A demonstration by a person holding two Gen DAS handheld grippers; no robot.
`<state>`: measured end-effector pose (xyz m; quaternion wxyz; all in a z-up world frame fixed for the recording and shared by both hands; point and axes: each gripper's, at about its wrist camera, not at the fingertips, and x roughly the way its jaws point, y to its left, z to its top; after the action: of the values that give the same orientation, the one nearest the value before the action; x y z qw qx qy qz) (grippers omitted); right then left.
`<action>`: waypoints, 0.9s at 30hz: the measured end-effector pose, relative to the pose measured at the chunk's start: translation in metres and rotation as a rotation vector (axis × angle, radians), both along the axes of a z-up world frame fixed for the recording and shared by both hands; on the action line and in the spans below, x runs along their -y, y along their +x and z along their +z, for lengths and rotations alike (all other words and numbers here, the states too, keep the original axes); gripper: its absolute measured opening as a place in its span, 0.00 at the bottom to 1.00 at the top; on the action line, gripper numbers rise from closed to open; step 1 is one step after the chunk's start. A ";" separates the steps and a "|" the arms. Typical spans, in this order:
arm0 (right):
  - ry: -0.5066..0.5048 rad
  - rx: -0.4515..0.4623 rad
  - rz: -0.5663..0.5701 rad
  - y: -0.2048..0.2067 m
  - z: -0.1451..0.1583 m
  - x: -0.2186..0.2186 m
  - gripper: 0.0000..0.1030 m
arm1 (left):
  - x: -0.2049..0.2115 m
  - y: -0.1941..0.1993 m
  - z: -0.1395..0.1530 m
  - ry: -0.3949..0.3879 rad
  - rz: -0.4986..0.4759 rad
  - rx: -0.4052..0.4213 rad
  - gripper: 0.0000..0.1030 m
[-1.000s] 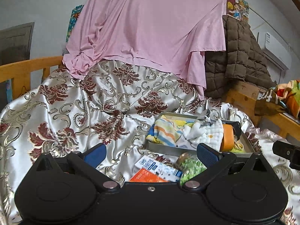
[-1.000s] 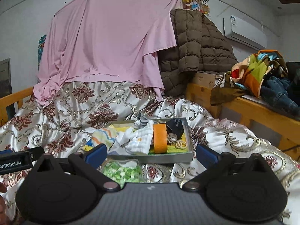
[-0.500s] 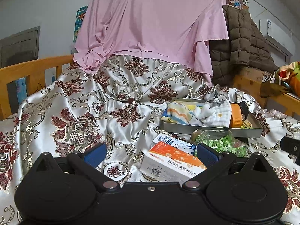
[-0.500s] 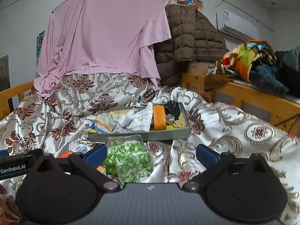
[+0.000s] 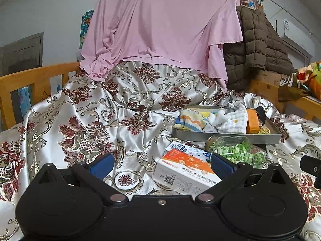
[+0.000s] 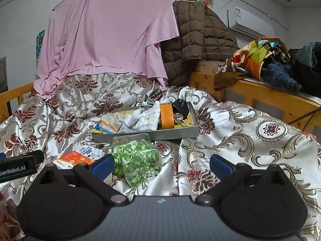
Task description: Organize soft objects
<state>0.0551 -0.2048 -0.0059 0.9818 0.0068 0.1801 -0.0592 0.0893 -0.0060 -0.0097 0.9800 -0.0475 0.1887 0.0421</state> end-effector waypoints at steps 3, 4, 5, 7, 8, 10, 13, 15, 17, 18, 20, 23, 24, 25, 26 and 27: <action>-0.007 -0.010 0.000 -0.001 -0.006 -0.001 1.00 | 0.000 -0.003 -0.002 0.007 -0.003 -0.006 0.99; -0.009 -0.014 0.000 -0.002 -0.007 -0.001 1.00 | -0.001 -0.003 -0.003 0.010 -0.004 -0.007 0.99; -0.011 -0.017 0.001 -0.002 -0.009 -0.002 1.00 | 0.000 -0.004 -0.004 0.014 -0.006 -0.008 0.99; -0.008 -0.020 0.002 -0.003 -0.011 -0.001 1.00 | 0.001 -0.004 -0.005 0.020 -0.008 -0.010 0.99; -0.005 -0.022 0.002 -0.003 -0.011 -0.001 1.00 | 0.002 -0.004 -0.006 0.023 -0.010 -0.010 0.99; -0.003 -0.020 0.001 -0.002 -0.012 0.000 1.00 | 0.002 -0.004 -0.008 0.027 -0.012 -0.012 0.99; -0.004 -0.020 0.001 -0.002 -0.013 0.000 1.00 | 0.003 -0.003 -0.008 0.029 -0.013 -0.014 0.99; -0.008 -0.019 -0.001 -0.002 -0.013 0.000 1.00 | 0.003 -0.003 -0.009 0.031 -0.013 -0.016 0.99; -0.007 -0.017 -0.005 -0.003 -0.014 0.001 1.00 | 0.004 -0.004 -0.011 0.035 -0.015 -0.019 0.99; -0.006 -0.016 -0.007 -0.003 -0.014 0.001 1.00 | 0.004 -0.003 -0.012 0.037 -0.016 -0.020 0.99; -0.004 -0.015 -0.008 -0.003 -0.015 0.002 1.00 | 0.005 -0.004 -0.013 0.041 -0.019 -0.020 0.99; -0.005 -0.015 -0.006 -0.003 -0.015 0.002 1.00 | 0.005 -0.004 -0.013 0.042 -0.024 -0.020 0.99; -0.006 -0.015 -0.005 -0.003 -0.015 0.002 1.00 | 0.006 -0.005 -0.013 0.044 -0.026 -0.017 0.99; -0.007 -0.016 -0.004 -0.003 -0.016 0.002 1.00 | 0.006 -0.005 -0.013 0.046 -0.027 -0.016 0.99; -0.007 -0.015 -0.003 -0.003 -0.016 0.002 1.00 | 0.006 -0.005 -0.013 0.049 -0.029 -0.017 0.99; -0.008 -0.015 -0.003 -0.003 -0.016 0.001 1.00 | 0.006 -0.005 -0.014 0.050 -0.029 -0.018 0.99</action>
<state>0.0518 -0.2059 -0.0218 0.9804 0.0029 0.1873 -0.0614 0.0845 -0.0121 -0.0233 0.9797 -0.0197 0.1968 0.0330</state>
